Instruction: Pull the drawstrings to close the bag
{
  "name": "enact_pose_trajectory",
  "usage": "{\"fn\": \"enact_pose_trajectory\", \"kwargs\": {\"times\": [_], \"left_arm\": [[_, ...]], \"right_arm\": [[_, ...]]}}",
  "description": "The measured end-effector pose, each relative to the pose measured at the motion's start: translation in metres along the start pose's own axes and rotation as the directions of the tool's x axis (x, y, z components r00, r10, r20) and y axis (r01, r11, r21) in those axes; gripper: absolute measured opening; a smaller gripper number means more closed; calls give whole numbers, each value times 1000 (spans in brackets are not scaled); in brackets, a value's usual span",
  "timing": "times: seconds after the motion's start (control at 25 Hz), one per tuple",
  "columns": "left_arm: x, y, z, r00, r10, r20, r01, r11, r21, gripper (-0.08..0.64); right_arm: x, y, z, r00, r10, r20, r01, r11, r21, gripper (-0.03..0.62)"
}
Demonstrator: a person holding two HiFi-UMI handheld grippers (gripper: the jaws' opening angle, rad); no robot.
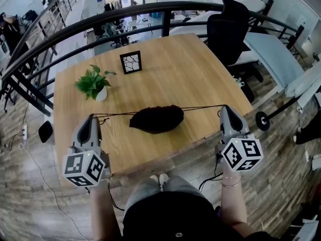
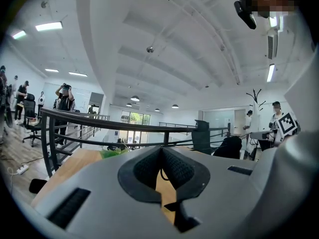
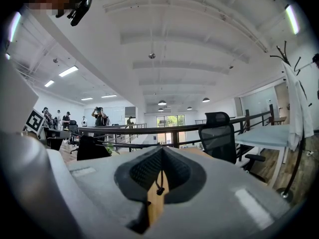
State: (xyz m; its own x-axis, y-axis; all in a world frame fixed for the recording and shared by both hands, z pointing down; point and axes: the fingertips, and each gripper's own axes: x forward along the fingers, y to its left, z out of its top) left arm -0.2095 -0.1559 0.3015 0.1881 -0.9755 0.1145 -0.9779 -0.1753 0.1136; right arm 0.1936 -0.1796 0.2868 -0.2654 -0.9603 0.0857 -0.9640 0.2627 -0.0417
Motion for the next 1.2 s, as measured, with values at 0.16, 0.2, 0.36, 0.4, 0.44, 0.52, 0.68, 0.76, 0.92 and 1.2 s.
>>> {"fn": "enact_pose_trajectory", "kwargs": {"times": [0.16, 0.2, 0.36, 0.4, 0.44, 0.52, 0.68, 0.76, 0.92, 1.2], "left_arm": [[-1, 1, -3, 1000, 2, 0, -2, 1000, -3, 17], [-1, 0, -3, 1000, 3, 0, -3, 1000, -4, 17], [1, 2, -2, 1000, 9, -1, -9, 1000, 1, 17], [1, 3, -2, 1000, 12, -1, -12, 1000, 2, 17], [0, 4, -2, 1000, 16, -1, -16, 1000, 2, 17], [-1, 6, -2, 1000, 23, -1, -23, 1000, 0, 17], [-4, 10, -4, 999, 33, -6, -33, 999, -2, 17], [-4, 14, -7, 999, 31, -13, -31, 1000, -4, 17], [-5, 19, -13, 999, 37, -27, -38, 999, -14, 17], [-4, 17, -21, 998, 34, -46, -36, 998, -53, 18]], "right_arm": [[-2, -6, -1, 1000, -12, 4, 12, 1000, 2, 0], [-2, -7, 0, 1000, -15, 6, 15, 1000, 3, 0], [-1, -10, 3, 1000, -21, 10, 21, 1000, 5, 0], [0, -10, 3, 1000, -21, 10, 21, 1000, 4, 0], [0, -11, 3, 1000, -21, 10, 21, 1000, 4, 0], [-1, -11, 3, 1000, -22, 9, 22, 1000, 4, 0], [-2, -9, 2, 1000, -15, 4, 15, 1000, 2, 0], [0, -8, -1, 1000, -13, -2, 13, 1000, 4, -1], [2, -7, -6, 1000, -7, -14, 7, 1000, 7, 0], [1, -9, -12, 1000, -6, -29, 7, 1000, 30, -2]]}}
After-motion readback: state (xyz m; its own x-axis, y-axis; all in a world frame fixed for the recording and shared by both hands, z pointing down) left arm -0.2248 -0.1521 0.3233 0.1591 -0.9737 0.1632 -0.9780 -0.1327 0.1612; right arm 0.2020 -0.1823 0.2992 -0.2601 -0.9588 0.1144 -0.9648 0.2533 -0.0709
